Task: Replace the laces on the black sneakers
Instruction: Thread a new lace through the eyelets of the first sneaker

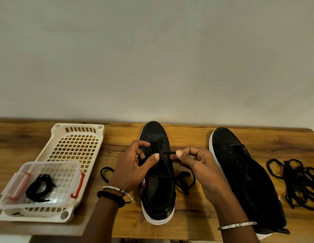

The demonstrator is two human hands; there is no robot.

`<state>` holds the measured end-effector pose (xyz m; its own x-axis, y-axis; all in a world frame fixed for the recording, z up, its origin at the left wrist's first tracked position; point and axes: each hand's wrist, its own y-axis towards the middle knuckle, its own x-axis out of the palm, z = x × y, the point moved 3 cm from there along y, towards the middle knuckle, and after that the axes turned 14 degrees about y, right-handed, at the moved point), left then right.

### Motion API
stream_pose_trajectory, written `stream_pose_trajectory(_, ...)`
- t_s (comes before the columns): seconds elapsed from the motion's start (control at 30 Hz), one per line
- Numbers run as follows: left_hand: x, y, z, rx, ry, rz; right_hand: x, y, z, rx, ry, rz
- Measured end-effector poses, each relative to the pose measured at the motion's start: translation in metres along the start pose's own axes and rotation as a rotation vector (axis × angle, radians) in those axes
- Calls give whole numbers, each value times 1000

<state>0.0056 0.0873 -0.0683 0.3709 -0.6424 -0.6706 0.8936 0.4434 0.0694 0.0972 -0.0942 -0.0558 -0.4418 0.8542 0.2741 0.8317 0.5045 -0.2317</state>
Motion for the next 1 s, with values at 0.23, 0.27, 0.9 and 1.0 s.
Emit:
stream_pose_trajectory(0.23, -12, 1, -8, -91, 109, -16, 2, 2, 1, 27, 6, 45)
stream_pose_trajectory(0.27, -14, 2, -10, -77, 129, -2, 2, 2, 1, 27, -2, 49)
stream_pose_trajectory(0.9, -54, -7, 7, -153, -860, -39, 27, -7, -27, -437, -417, 162)
stream_pose_trajectory(1.0, -52, -8, 14, -33, -861, -142, 61, -14, -20, -398, -483, -91)
